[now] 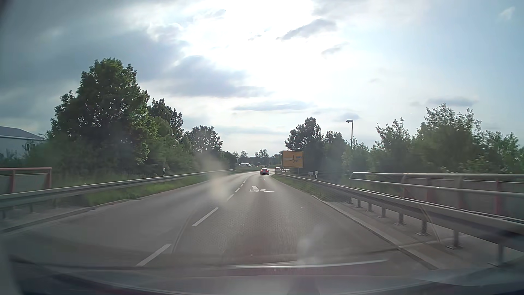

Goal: Follow the waypoints while adhering to traffic rules and regulations

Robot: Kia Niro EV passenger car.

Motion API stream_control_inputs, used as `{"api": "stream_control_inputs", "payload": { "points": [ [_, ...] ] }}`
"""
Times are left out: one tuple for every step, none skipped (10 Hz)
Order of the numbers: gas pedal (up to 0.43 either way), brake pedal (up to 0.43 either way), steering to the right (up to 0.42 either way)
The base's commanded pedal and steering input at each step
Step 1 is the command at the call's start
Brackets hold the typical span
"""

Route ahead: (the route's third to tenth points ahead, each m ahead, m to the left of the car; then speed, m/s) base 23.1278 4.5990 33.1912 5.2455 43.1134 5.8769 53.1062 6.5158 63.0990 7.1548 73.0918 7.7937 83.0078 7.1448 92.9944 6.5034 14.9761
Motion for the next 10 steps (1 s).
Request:
{"api": "stream_control_inputs", "payload": {
  "points": [
    [0.157, 0.0, -0.015],
    [0.157, 0.0, -0.013],
    [0.157, 0.0, -0.011],
    [0.157, 0.0, -0.009],
    [0.157, 0.0, -0.009],
    [0.15, 0.0, -0.008],
    [0.15, 0.0, -0.008],
    [0.15, 0.0, -0.008],
    [0.15, 0.0, -0.008],
    [0.15, 0.0, -0.008]
  ]
}}
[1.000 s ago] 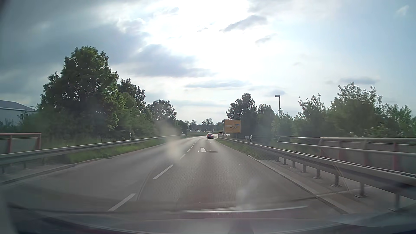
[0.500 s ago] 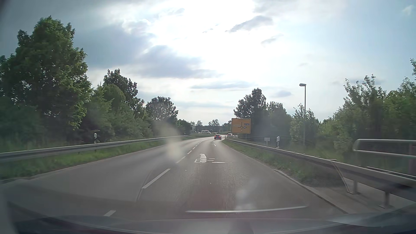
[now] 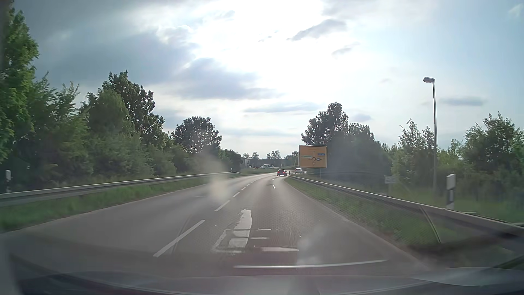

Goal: Follow the waypoints while adhering to traffic rules and regulations

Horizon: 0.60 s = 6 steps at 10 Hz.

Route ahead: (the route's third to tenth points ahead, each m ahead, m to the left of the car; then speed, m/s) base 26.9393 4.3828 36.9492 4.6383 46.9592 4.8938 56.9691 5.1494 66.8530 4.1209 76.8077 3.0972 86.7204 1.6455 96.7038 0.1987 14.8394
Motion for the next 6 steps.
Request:
{"api": "stream_control_inputs", "payload": {
  "points": [
    [0.15, 0.0, -0.008],
    [0.15, 0.0, -0.008],
    [0.15, 0.0, -0.007],
    [0.138, 0.0, -0.006],
    [0.138, 0.0, -0.006],
    [0.138, 0.0, -0.006]
  ]
}}
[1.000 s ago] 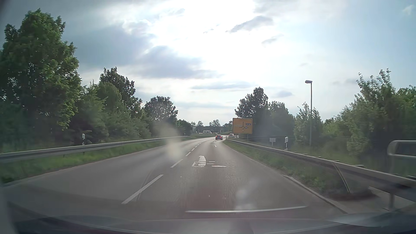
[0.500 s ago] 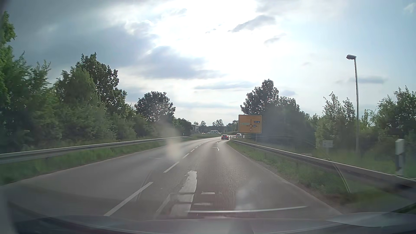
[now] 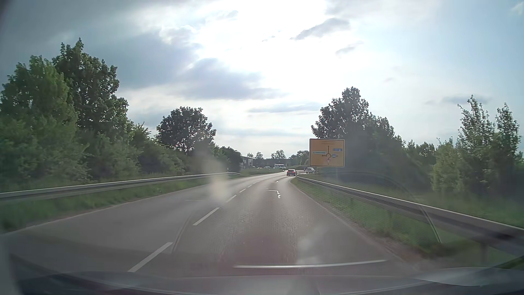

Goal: Follow the waypoints while adhering to traffic rules and regulations

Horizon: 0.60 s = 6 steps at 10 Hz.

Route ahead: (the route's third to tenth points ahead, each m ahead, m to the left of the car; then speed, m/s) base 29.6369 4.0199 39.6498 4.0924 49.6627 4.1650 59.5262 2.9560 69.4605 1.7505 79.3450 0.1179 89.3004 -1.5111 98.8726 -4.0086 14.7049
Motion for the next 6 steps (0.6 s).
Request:
{"api": "stream_control_inputs", "payload": {
  "points": [
    [0.138, 0.0, -0.006],
    [0.138, 0.0, -0.005],
    [0.138, 0.0, -0.005],
    [0.118, 0.0, -0.005],
    [0.098, 0.0, -0.005],
    [0.098, 0.0, -0.005]
  ]
}}
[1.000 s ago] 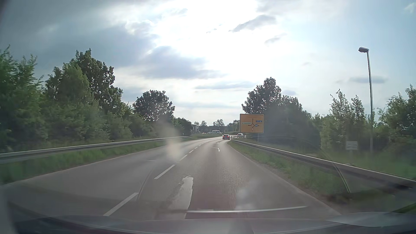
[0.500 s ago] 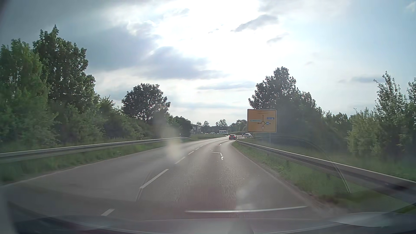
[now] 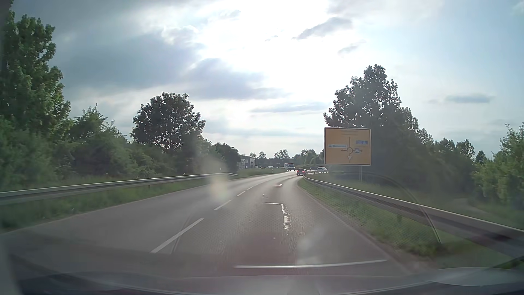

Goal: Follow the waypoints while adhering to traffic rules and regulations

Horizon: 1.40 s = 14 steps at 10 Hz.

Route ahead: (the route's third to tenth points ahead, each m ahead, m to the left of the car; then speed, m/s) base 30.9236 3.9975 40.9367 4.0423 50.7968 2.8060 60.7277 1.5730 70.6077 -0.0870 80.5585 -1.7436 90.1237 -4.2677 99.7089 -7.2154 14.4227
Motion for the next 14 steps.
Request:
{"api": "stream_control_inputs", "payload": {
  "points": [
    [0.098, 0.0, -0.005],
    [0.098, 0.0, -0.005],
    [0.098, 0.0, -0.005],
    [0.098, 0.0, -0.004],
    [0.098, 0.0, -0.004],
    [0.098, 0.0, -0.004],
    [0.098, 0.0, -0.003],
    [0.098, 0.0, 0.0],
    [0.098, 0.0, 0.004],
    [0.098, 0.0, 0.005],
    [0.098, 0.0, 0.006],
    [0.087, 0.0, 0.006],
    [0.079, 0.0, 0.008],
    [0.059, 0.0, 0.009]
  ]
}}
